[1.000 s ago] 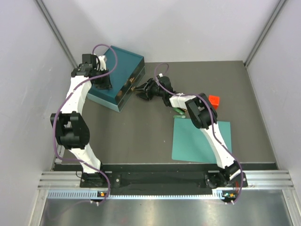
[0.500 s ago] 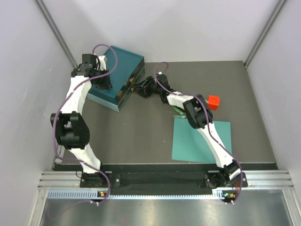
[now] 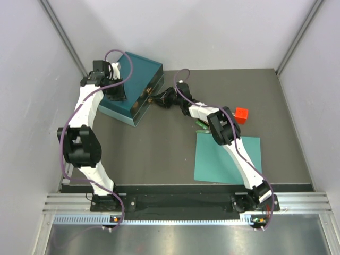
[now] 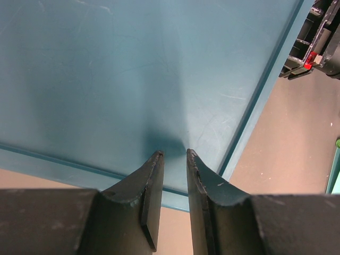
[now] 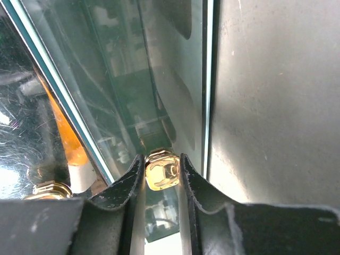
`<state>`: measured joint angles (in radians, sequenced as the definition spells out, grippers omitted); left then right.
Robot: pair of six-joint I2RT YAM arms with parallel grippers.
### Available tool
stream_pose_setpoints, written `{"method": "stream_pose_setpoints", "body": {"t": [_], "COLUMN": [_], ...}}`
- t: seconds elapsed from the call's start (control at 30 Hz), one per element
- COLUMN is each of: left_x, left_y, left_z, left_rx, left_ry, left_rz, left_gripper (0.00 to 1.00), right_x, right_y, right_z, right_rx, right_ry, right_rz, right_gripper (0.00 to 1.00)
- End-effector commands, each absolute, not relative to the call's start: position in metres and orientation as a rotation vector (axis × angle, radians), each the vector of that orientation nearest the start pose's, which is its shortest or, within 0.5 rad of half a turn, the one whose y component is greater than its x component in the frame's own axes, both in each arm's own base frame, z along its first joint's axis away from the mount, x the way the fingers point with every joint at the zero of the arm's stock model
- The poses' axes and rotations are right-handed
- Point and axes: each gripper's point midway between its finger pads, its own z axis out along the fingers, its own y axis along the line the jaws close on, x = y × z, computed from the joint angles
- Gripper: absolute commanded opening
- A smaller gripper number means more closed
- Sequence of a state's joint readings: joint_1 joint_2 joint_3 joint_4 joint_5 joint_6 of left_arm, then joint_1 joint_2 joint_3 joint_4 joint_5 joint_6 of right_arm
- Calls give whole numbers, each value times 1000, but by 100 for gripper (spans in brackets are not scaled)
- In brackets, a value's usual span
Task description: Organize the makeup
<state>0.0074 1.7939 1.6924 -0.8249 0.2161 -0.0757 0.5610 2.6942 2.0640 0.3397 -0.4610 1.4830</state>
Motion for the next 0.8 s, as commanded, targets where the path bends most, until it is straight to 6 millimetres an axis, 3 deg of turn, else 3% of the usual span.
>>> {"method": "stream_pose_setpoints", "body": {"t": [0.0,0.33,0.6,0.77], "left_x": [395,394,396,397], "left_y": [-32,-33,-33,-34], "left_z": [123,122,122,122], "left_rx": [-51,-54,-55,-56], "left_ry": [2795,2800,2795,2793], "left_rz": [-265,-265,-269,-274], "left_gripper": [30,30,30,30], "right_x": [529,525,530,522], "right_y": [466,435,403,379], "right_z": [66,61,70,67], "right_rx": [631,554,478,443], "right_ry": [2212,2292,2345,2407], "right_rz": [1623,1501,1371,1285], "right_gripper": [1,0,0,0]}}
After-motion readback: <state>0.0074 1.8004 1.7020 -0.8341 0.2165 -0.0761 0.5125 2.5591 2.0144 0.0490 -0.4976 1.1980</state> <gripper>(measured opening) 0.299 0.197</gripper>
